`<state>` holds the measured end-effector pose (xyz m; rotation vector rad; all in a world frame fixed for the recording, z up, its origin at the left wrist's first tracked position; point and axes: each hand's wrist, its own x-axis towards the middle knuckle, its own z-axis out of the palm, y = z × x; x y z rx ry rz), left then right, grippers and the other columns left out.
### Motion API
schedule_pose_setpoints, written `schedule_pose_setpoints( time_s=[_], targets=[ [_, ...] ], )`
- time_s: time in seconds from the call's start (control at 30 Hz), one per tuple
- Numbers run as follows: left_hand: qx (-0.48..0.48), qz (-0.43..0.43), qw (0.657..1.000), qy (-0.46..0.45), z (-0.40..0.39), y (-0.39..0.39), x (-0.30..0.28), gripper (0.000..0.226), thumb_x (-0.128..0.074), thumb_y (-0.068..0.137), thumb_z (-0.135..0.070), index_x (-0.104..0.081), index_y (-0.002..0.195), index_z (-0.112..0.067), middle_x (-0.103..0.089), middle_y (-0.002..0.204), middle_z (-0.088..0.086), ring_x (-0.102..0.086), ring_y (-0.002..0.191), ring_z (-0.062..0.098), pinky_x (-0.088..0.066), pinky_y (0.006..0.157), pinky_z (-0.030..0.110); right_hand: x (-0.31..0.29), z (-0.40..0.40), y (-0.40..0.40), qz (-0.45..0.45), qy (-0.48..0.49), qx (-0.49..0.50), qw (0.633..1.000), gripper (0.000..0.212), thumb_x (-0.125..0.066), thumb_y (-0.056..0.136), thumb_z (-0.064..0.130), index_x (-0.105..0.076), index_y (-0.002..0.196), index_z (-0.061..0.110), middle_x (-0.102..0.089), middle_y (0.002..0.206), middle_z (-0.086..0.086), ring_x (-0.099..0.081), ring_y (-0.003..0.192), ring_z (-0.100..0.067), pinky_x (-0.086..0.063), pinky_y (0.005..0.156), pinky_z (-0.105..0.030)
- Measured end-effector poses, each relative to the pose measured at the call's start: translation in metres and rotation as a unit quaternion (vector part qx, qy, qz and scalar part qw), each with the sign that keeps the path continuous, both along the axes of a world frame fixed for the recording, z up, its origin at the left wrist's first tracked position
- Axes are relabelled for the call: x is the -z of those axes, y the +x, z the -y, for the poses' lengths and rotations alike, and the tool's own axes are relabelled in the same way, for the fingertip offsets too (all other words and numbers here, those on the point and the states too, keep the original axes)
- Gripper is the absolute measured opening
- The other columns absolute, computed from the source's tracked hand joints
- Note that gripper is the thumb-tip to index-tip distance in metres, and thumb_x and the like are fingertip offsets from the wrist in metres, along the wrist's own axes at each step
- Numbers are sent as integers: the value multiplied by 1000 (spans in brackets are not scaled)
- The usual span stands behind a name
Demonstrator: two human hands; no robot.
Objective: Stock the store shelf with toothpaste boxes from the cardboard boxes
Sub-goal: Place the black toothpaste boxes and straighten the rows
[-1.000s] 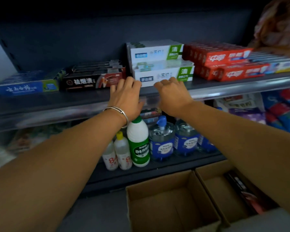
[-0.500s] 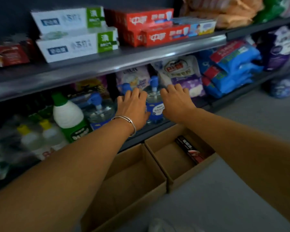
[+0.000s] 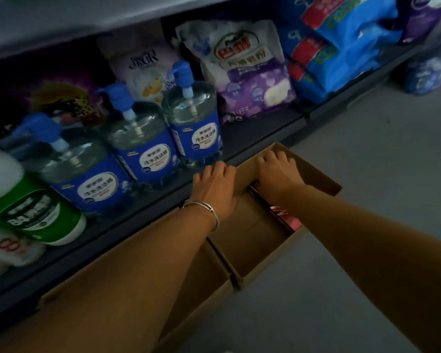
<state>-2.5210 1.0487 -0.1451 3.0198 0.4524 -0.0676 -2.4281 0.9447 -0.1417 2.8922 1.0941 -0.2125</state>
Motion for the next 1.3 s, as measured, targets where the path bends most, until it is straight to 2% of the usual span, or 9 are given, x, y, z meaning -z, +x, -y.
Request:
schedule_pose_setpoints(
  time_s=[0.17,0.3,0.63,0.73,0.83,1.13,1.3],
  targets=[
    [19,-29,999,-17,-4,23,47,48,-56,89,-29,-35,132,-19,-36,134,5,-38,122,25,-34,99,39,54,-4,30,-58,-30,46,997,47,-51,93,28,-38,135,12,-40,133,-13,-38,124,-32,-35,101,-45],
    [41,-47,998,-21,-11,38,74,53,-58,89,-33,-33,134,-20,-35,136,4,-35,128,24,-32,104,38,90,-9,48,-104,-65,100,987,54,-58,90,28,-36,137,13,-40,133,-12,-39,124,-32,-36,100,-43],
    [95,-76,992,-26,-19,60,114,59,-58,88,-32,-29,138,-20,-33,137,4,-37,123,23,-36,101,37,148,-12,66,-213,-148,233,937,63,-54,93,26,-24,144,5,-33,141,-19,-34,128,-38,-36,105,-51],
    [97,-83,991,-33,-20,64,121,61,-59,88,-31,-28,139,-19,-33,138,3,-37,124,22,-36,102,37,158,-11,71,-235,-146,252,927,60,-53,93,26,-28,143,4,-38,139,-20,-38,127,-38,-38,104,-51],
    [101,-86,990,-37,-21,67,125,60,-59,88,-30,-29,139,-20,-33,137,3,-37,124,22,-36,101,37,167,-11,72,-237,-152,248,927,54,-53,92,22,-34,140,5,-43,135,-20,-43,123,-38,-41,101,-51],
    [112,-83,989,-36,-22,71,132,60,-60,88,-28,-28,139,-20,-33,138,3,-37,124,22,-36,103,37,167,-16,71,-206,-167,250,931,47,-53,93,21,-39,135,5,-47,129,-19,-47,118,-37,-45,95,-52],
    [108,-74,991,-30,-23,70,124,63,-60,88,-28,-27,140,-20,-32,139,3,-36,126,22,-35,103,37,155,-16,72,-193,-146,242,940,52,-56,90,24,-39,135,4,-49,125,-20,-51,113,-36,-49,92,-49]
  ],
)
